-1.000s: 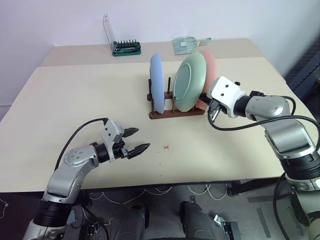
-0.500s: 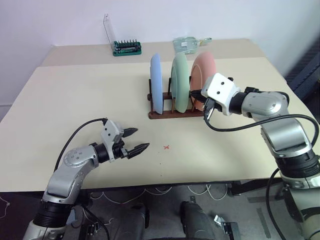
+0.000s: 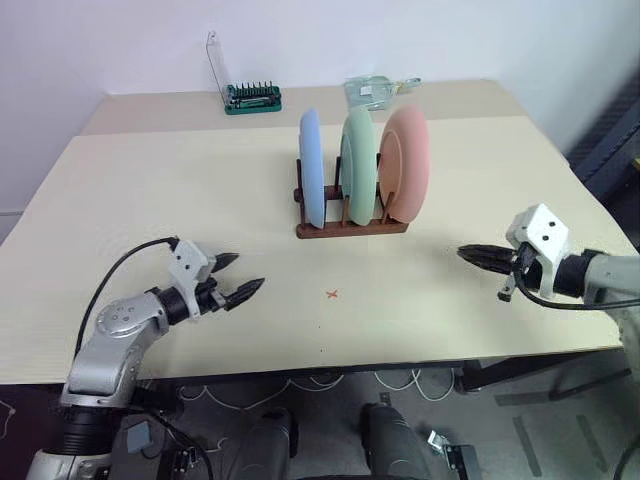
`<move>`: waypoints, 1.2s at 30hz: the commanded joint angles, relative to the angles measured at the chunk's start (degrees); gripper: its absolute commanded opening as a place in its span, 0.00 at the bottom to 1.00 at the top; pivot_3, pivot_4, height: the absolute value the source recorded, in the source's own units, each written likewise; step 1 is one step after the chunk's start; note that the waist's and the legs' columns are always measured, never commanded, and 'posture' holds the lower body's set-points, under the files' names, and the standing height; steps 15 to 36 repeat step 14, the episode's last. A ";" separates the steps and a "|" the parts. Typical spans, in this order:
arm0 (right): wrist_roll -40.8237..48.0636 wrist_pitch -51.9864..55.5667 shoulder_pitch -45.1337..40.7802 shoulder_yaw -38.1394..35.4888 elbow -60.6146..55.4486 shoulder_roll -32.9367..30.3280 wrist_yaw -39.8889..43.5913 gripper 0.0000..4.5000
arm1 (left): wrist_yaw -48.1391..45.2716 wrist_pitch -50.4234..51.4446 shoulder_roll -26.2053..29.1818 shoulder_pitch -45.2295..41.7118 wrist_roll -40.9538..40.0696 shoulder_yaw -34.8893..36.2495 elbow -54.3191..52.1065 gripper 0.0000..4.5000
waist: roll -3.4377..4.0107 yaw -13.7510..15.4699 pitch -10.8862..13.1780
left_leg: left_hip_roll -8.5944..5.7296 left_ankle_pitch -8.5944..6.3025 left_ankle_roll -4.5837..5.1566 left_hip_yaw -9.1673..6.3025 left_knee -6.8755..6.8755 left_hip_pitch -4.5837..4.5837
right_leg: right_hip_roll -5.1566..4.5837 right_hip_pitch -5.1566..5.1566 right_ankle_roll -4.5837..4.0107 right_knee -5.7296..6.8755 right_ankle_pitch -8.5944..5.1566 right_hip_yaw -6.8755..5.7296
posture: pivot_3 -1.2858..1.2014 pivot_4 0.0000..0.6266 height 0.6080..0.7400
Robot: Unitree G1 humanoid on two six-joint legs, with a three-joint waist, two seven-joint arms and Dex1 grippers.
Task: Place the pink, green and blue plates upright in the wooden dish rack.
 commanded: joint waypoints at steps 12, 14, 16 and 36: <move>-0.10 -7.24 -3.93 0.98 6.89 4.87 -2.93 0.01 | 1.00 -0.77 2.14 2.92 -0.19 6.15 -2.80 0.89 | -0.01 0.24 0.00 | -0.02 0.00 -0.01 -0.05 0.00 -0.02 | -0.02 0.02 0.01 -0.01 0.01 -0.01 | 0.52 0.24 1.00; -0.10 -7.55 -4.24 1.18 7.48 4.77 -2.70 0.01 | 1.29 -0.34 1.75 3.43 -0.16 5.72 -3.72 0.89 | -0.02 0.22 0.00 | -0.03 0.00 -0.01 -0.05 0.00 -0.02 | -0.02 0.02 0.01 0.00 0.01 -0.01 | 0.52 0.24 1.00; -0.10 -7.55 -4.24 1.18 7.48 4.77 -2.70 0.01 | 1.29 -0.34 1.75 3.43 -0.16 5.72 -3.72 0.89 | -0.02 0.22 0.00 | -0.03 0.00 -0.01 -0.05 0.00 -0.02 | -0.02 0.02 0.01 0.00 0.01 -0.01 | 0.52 0.24 1.00; -0.10 -7.55 -4.24 1.18 7.48 4.77 -2.70 0.01 | 1.29 -0.34 1.75 3.43 -0.16 5.72 -3.72 0.89 | -0.02 0.22 0.00 | -0.03 0.00 -0.01 -0.05 0.00 -0.02 | -0.02 0.02 0.01 0.00 0.01 -0.01 | 0.52 0.24 1.00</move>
